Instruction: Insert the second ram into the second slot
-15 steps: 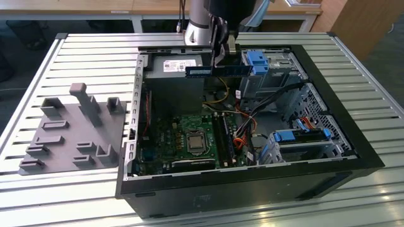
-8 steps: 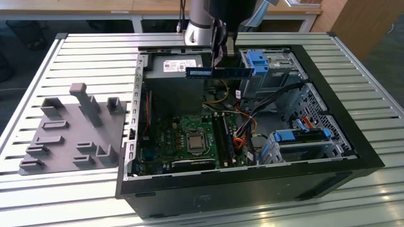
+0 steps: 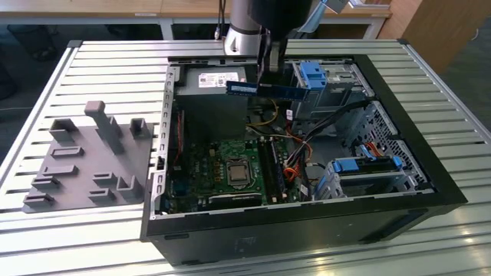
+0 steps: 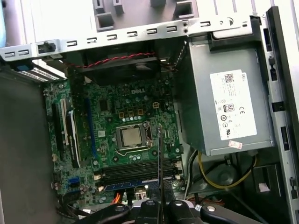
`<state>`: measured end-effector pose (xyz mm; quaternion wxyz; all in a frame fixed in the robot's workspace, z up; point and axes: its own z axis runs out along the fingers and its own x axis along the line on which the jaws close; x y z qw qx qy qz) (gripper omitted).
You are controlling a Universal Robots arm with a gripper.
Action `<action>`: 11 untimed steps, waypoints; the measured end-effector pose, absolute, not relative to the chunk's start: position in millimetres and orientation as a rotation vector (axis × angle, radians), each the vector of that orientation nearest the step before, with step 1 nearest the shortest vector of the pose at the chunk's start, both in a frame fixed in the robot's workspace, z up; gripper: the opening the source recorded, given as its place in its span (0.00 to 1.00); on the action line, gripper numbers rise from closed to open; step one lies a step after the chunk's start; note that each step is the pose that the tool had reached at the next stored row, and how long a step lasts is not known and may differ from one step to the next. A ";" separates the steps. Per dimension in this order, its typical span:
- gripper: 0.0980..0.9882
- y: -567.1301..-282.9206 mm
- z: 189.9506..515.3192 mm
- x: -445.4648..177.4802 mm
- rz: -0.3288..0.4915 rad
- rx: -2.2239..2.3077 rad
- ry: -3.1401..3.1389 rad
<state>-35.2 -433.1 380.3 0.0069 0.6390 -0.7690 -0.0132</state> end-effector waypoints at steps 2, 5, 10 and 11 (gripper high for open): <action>0.04 -433.1 379.2 -35.2 -0.038 1.957 -2.440; 0.04 -433.1 377.6 -35.2 -0.034 1.896 -2.488; 0.04 -433.1 375.0 -35.2 -0.026 1.792 -2.566; 0.04 -433.1 374.4 -35.2 -0.025 1.771 -2.581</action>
